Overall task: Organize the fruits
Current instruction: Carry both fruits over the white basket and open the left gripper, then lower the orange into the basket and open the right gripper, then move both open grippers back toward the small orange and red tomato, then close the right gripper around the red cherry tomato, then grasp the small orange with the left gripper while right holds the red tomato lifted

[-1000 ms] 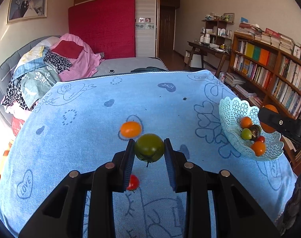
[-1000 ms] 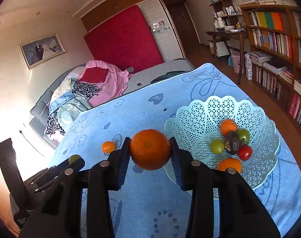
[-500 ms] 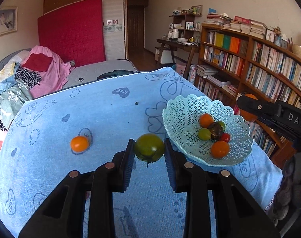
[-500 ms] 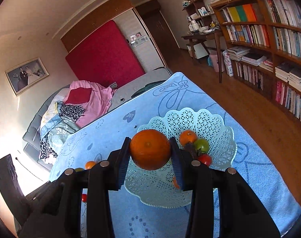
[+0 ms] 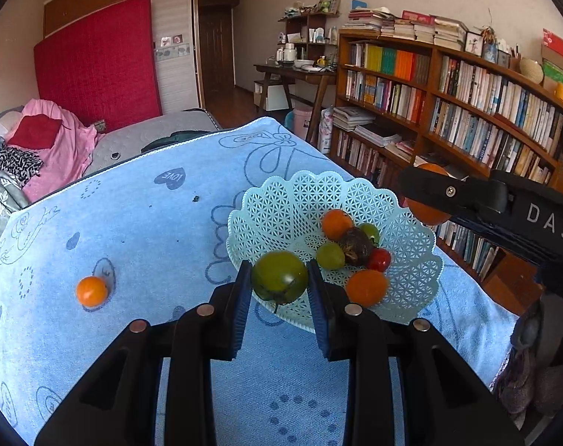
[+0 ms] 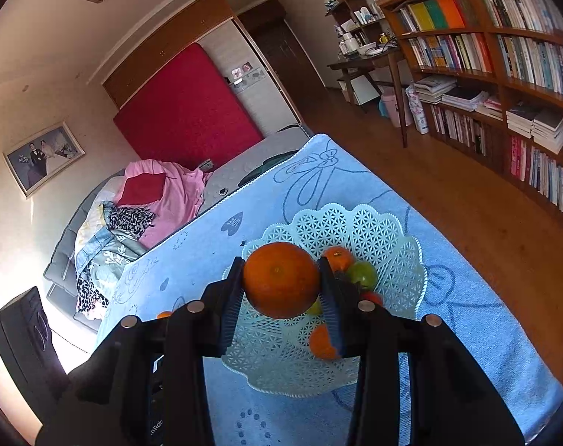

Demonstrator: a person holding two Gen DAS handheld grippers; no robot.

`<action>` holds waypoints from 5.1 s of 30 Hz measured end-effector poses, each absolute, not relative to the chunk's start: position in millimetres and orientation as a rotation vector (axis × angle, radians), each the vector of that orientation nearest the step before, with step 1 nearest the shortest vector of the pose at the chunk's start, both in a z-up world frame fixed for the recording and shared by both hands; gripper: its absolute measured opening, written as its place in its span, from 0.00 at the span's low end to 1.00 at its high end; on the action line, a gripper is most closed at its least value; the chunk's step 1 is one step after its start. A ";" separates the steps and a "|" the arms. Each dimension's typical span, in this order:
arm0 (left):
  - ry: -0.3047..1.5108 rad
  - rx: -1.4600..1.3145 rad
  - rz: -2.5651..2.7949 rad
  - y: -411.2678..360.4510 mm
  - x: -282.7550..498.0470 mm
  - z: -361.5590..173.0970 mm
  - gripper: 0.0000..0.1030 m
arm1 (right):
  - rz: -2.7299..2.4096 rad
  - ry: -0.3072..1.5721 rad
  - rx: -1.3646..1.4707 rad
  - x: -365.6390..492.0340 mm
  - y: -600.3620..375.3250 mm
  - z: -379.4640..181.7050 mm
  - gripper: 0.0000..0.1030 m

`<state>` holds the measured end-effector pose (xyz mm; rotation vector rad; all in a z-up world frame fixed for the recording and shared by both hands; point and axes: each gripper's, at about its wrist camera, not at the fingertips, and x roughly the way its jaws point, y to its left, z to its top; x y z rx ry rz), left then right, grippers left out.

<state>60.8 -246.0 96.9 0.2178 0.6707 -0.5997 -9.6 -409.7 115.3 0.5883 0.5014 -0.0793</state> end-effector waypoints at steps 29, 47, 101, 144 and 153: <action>0.648 0.167 -0.398 -194.0 76.5 103.9 0.85 | -0.007 0.575 0.569 9.0 -378.1 99.2 0.63; 0.663 0.139 -0.307 -161.0 80.8 103.4 0.87 | -0.010 0.532 0.554 3.3 -376.4 107.0 0.64; 0.710 -0.035 -0.056 12.6 113.4 90.6 0.87 | 0.396 0.842 0.185 62.5 -154.3 30.9 0.61; 0.802 0.118 -0.158 -70.7 184.8 43.6 0.86 | 0.306 0.805 0.201 73.0 -195.8 33.4 0.26; 0.846 0.071 -0.225 -78.9 196.7 26.2 0.74 | 0.290 0.807 0.224 73.9 -202.7 33.1 0.26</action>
